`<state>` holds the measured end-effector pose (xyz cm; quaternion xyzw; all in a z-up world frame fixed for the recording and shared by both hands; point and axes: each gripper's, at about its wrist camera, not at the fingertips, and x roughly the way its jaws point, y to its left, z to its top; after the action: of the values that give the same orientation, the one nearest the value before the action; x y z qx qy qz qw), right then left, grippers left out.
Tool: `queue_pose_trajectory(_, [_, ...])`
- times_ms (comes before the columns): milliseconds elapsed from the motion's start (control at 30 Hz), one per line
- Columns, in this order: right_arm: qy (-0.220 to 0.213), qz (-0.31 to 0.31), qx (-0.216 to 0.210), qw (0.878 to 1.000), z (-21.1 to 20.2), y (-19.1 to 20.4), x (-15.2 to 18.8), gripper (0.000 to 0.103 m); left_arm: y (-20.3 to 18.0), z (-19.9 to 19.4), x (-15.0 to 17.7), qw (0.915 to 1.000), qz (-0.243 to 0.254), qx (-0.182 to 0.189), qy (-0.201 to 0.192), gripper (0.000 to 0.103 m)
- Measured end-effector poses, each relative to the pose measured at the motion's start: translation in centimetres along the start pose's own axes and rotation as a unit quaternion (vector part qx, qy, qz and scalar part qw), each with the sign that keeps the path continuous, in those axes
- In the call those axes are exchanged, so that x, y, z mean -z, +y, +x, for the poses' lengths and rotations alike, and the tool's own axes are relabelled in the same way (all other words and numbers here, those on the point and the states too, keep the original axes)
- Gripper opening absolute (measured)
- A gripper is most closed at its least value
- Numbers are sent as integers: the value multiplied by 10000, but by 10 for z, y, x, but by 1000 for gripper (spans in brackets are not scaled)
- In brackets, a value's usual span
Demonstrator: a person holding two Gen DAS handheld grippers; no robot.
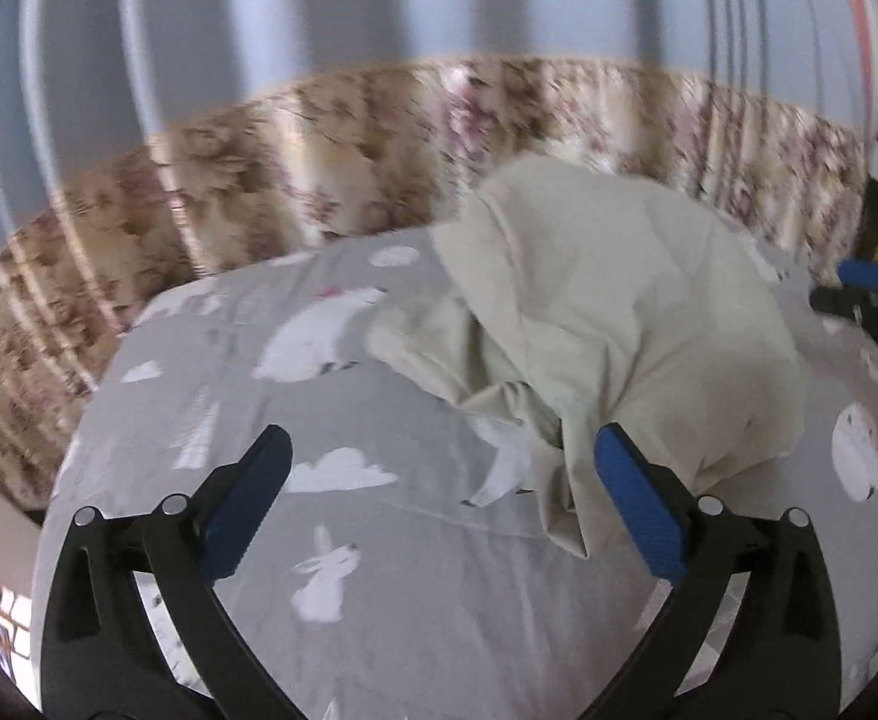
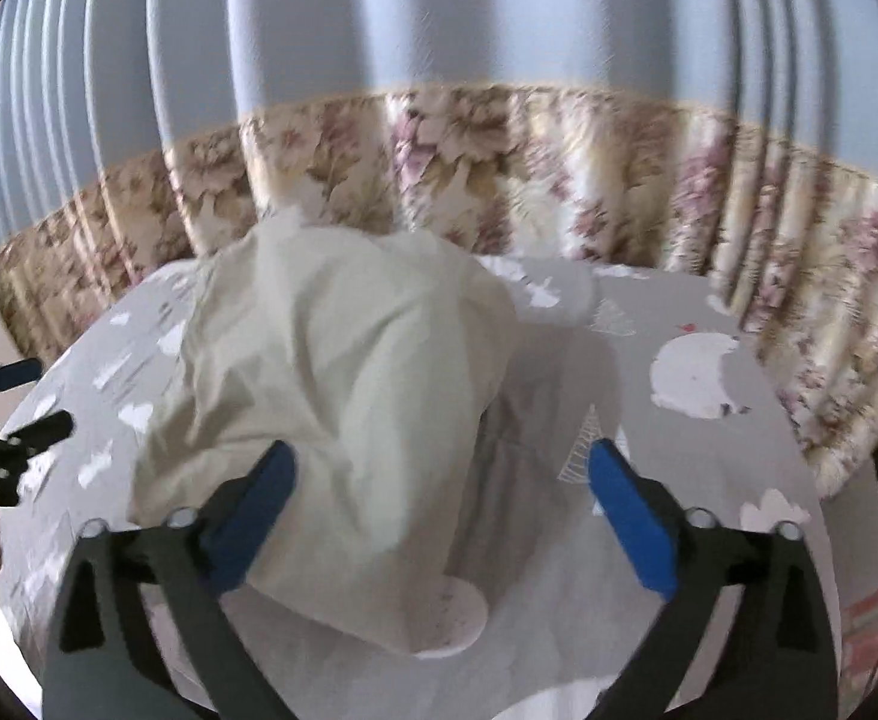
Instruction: Fold large clothes
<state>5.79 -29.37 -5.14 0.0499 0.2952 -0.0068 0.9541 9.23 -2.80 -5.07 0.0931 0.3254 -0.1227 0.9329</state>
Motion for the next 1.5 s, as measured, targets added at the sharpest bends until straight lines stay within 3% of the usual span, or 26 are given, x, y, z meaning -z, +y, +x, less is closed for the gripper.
queue_pose_trajectory(167, [13,71,168,9998,-23,31,12,101,12,-26,6,9990,-420,-45,143,100])
queue_pose_trajectory(433, [-203,458,555,9972,-63,57,25,101,6,-49,25,9987,-301,-383,126,100])
queue_pose_trajectory(833, [-338,592,847,9941,-108,75,30,101,8,-104,32,9954,-657,-566,-413,100])
queue_pose_trajectory(1133, [-649,491,1241,9889,-143,85,27,101,6,-133,28,9925,-712,-782,-609,100])
queue_pose_trajectory(1500, [-700,579,1302,9873,-151,82,26,101,8,-149,24,9907,-808,-788,-761,100])
